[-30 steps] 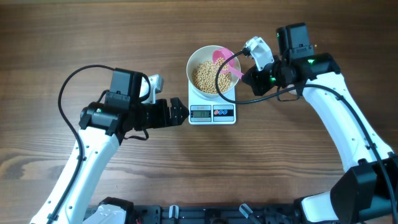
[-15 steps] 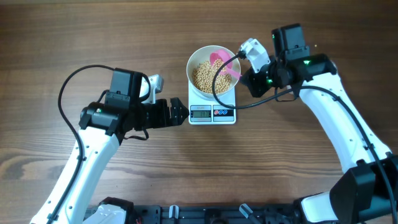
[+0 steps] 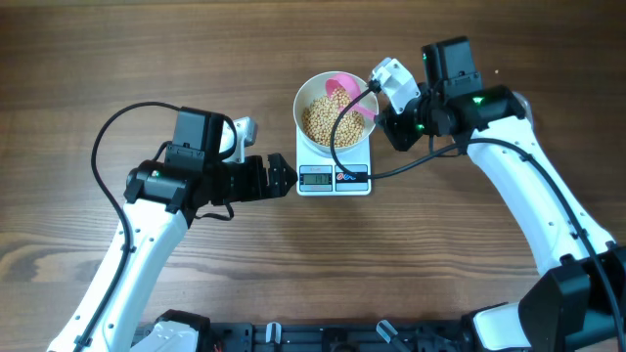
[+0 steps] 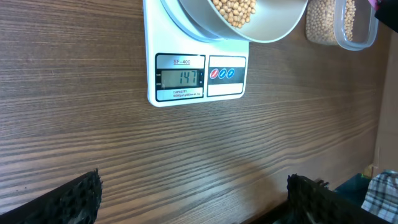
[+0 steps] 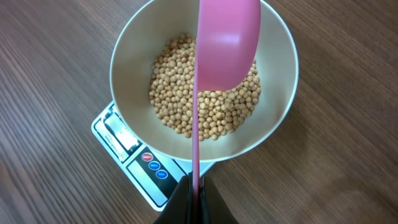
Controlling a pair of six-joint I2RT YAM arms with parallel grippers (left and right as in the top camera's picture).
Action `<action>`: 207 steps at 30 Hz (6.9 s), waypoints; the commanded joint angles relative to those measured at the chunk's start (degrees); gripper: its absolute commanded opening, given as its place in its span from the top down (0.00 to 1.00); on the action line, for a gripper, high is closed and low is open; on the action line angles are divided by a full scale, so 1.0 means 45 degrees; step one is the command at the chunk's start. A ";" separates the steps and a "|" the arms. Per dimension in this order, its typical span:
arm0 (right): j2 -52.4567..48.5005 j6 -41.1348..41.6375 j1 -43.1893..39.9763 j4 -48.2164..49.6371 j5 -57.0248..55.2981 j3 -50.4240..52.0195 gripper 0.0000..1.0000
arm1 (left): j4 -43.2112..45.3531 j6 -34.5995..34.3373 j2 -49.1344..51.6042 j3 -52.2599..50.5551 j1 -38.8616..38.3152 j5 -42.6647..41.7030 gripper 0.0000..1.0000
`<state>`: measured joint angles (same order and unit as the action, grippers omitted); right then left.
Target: Scoop item into bowl and weigh 150g on scale
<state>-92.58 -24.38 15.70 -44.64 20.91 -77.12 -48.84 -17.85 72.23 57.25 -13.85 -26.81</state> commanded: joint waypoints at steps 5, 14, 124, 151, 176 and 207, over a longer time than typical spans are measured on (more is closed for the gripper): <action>0.0457 -0.0243 0.0131 0.0053 -0.0408 -0.0146 0.96 | 0.0034 0.0248 0.0073 0.0010 0.0053 0.0121 0.00; 0.0457 -0.0214 0.0126 0.0068 -0.0359 -0.0146 0.96 | 0.0034 0.0253 0.0073 0.0010 0.0053 0.0121 0.00; 0.0457 -0.0568 -0.5731 -0.2079 -0.6635 -0.0146 0.96 | 0.0034 0.0253 0.0073 0.0010 0.0053 0.0121 0.00; 0.0544 0.0461 -0.7640 -0.3585 -0.1933 -0.0146 0.42 | 0.0034 0.0248 0.0073 0.0010 0.0053 0.0121 0.00; 0.5382 0.3439 -0.7640 0.0058 -0.0180 -0.0146 0.00 | 0.0034 0.0253 0.0073 0.0010 0.0053 0.0121 0.00; 1.0040 0.7456 -0.7640 -0.5280 -0.0884 -0.0146 0.00 | 0.0034 0.0253 0.0073 0.0010 0.0053 0.0121 0.00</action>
<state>-48.66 7.73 -18.70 -66.85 18.74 -77.17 -48.82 -17.82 72.23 57.25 -13.85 -26.81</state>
